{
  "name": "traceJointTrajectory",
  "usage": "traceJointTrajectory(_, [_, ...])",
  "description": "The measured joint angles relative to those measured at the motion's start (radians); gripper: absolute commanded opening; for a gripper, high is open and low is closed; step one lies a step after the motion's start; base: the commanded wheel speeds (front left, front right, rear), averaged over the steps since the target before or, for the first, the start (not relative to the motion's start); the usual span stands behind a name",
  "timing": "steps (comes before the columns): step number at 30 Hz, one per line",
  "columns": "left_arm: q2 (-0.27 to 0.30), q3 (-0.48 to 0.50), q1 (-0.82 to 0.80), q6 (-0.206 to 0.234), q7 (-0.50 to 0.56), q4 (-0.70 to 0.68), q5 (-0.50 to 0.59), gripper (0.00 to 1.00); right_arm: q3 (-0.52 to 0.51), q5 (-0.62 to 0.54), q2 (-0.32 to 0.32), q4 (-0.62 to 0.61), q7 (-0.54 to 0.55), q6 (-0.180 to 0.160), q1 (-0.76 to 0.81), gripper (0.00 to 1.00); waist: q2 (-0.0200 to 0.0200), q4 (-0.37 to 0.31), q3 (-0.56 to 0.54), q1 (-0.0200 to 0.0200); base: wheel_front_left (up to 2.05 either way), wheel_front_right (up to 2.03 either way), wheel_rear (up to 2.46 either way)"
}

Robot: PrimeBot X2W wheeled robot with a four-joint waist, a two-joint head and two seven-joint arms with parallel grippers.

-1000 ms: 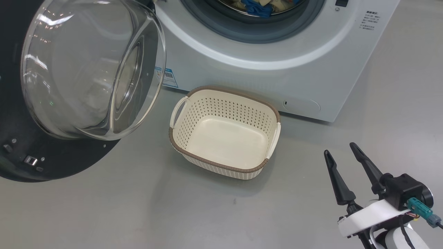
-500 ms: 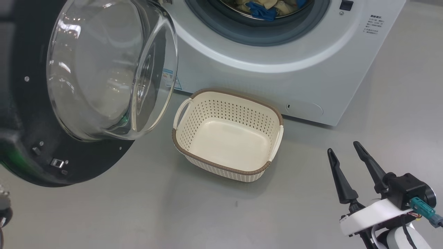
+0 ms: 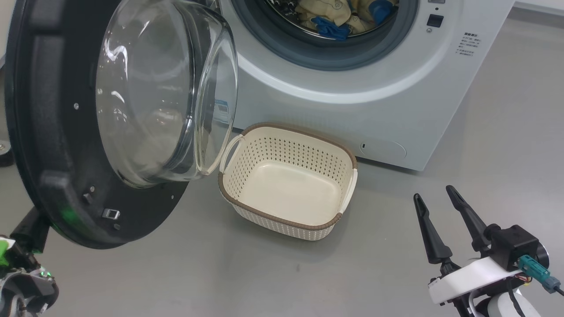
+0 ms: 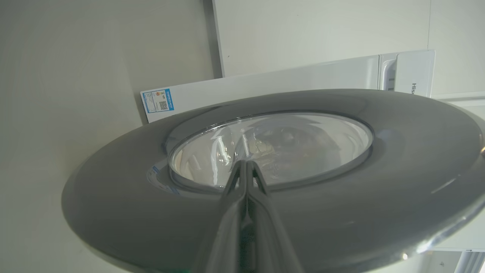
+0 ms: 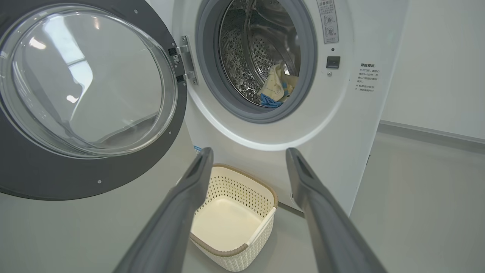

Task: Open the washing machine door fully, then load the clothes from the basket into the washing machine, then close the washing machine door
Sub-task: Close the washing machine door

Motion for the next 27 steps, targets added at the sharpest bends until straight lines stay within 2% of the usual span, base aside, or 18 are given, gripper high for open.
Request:
traceJointTrajectory(16, [-0.009,-0.078,0.065,-0.009,0.149,-0.228,0.0,0.0,0.012,0.001,0.023,0.007,-0.006,-0.001,0.001,1.0,0.0,-0.061,-0.025,0.0,0.0,0.0,0.0])
traceJointTrajectory(27, [-0.006,-0.111,0.097,-0.009,0.222,-0.369,-0.008,0.0,0.019,0.001,0.043,0.006,-0.014,-0.001,-0.002,1.0,0.0,-0.133,-0.011,0.0,0.0,0.0,0.0])
